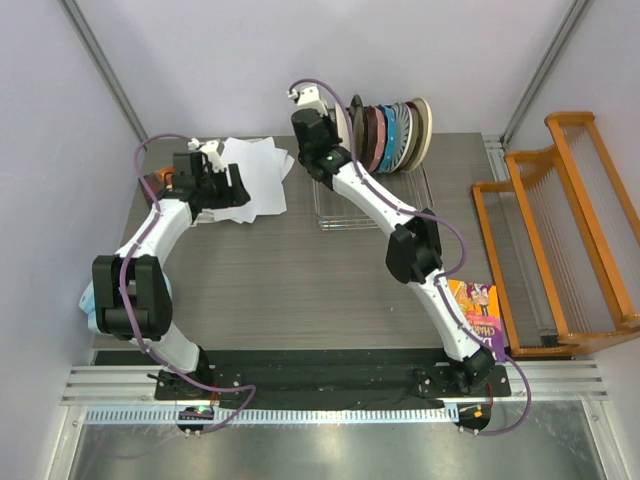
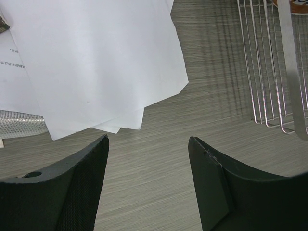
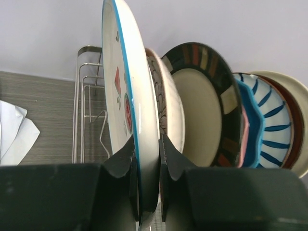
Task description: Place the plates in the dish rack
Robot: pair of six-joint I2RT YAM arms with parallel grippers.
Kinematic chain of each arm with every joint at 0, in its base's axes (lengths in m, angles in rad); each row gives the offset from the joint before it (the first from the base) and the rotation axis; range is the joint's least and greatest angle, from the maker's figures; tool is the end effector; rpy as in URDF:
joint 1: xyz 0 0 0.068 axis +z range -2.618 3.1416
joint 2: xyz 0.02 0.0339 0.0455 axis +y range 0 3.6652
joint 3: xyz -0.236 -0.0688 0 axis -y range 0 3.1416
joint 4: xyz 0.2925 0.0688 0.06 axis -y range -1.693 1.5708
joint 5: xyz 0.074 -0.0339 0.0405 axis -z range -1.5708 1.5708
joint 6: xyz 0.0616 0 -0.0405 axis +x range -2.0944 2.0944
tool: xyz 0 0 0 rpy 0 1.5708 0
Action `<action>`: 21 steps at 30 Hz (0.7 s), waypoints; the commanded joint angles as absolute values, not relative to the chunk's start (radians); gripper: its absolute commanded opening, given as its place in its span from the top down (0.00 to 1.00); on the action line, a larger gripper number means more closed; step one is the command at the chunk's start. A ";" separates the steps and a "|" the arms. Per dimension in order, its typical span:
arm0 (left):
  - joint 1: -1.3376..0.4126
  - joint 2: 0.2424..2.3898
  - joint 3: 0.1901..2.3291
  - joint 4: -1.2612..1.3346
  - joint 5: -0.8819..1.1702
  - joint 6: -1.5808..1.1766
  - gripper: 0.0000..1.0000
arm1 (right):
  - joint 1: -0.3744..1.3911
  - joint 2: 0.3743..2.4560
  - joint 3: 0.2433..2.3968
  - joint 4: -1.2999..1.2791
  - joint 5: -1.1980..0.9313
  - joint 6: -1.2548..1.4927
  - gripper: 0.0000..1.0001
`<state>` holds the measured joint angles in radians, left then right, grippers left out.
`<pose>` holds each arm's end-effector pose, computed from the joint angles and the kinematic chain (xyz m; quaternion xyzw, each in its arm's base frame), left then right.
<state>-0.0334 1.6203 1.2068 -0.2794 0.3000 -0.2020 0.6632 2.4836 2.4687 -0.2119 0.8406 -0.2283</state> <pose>0.4250 -0.0324 0.2018 -0.0121 0.8972 -0.1837 0.4014 0.5107 0.3407 0.2876 -0.0788 0.7542 -0.1892 0.6239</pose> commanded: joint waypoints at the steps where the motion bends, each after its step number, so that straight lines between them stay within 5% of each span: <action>1: -0.026 1.600 1.209 -0.232 0.319 -0.201 0.32 | 0.653 2.497 2.530 -0.117 0.832 -0.201 0.99; 8: -0.025 1.605 1.204 -0.238 0.324 -0.202 0.32 | 0.653 2.508 2.504 -0.118 0.818 -0.193 0.98; 9: -0.025 1.603 1.204 -0.238 0.324 -0.202 0.32 | 0.653 2.505 2.496 -0.118 0.818 -0.192 0.94; 13: -0.025 1.601 1.204 -0.239 0.321 -0.204 0.29 | 0.653 2.477 2.458 -0.121 0.790 -0.189 0.43; 14: -0.025 1.600 1.204 -0.241 0.322 -0.206 0.29 | 0.653 2.467 2.453 -0.120 0.781 -0.189 0.37; 16: -0.025 1.598 1.203 -0.244 0.322 -0.206 0.29 | 0.657 2.441 2.441 -0.114 0.772 -0.198 0.29; 21: -0.026 1.598 1.204 -0.242 0.330 -0.222 0.28 | 0.679 2.375 2.445 -0.107 0.758 -0.242 0.27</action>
<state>-0.0311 1.6203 1.2049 -0.2798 0.3099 -0.2062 0.6647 2.5298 2.4325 -0.1730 0.7609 -0.2043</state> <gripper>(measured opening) 0.713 0.718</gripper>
